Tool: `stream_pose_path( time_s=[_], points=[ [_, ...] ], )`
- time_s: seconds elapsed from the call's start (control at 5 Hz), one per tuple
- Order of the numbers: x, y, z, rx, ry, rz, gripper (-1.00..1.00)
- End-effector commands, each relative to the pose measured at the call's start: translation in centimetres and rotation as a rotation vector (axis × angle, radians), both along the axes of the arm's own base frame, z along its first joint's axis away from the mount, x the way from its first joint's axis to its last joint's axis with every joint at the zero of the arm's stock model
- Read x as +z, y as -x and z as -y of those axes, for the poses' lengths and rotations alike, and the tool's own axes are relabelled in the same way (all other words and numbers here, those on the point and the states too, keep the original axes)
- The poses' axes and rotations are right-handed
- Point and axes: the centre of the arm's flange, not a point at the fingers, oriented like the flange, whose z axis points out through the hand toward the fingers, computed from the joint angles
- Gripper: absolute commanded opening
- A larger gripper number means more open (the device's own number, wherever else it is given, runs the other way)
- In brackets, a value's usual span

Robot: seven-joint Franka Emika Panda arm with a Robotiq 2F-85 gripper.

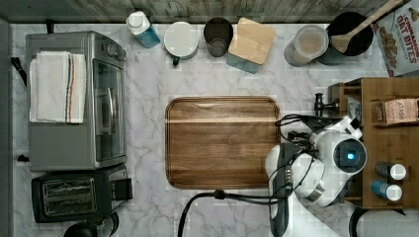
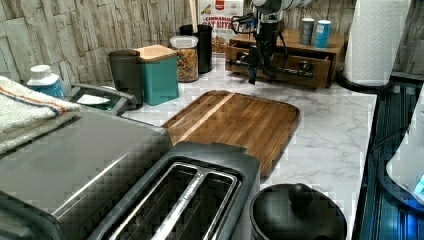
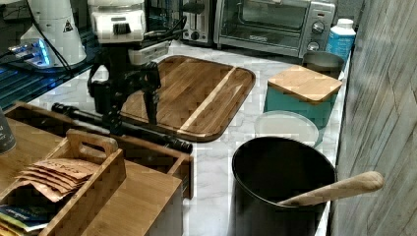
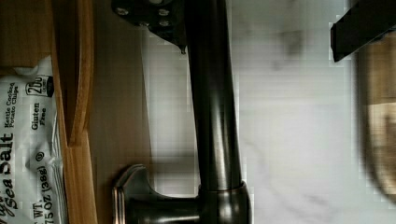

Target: Open the drawer.

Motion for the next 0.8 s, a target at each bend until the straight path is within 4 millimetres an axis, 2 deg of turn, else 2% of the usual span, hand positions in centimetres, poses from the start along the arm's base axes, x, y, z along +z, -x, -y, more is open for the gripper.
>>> stream_pose_path(
  time_s=[0.2, 0.4, 0.8],
  points=[
    [1.6, -1.8, -23.8, 0.172, -0.155, -0.022, 1.0],
    [2.0, -2.3, -25.8, 0.193, -0.171, -0.05, 1.0],
    [2.0, -2.3, -25.8, 0.194, -0.171, -0.05, 1.0]
  ],
)
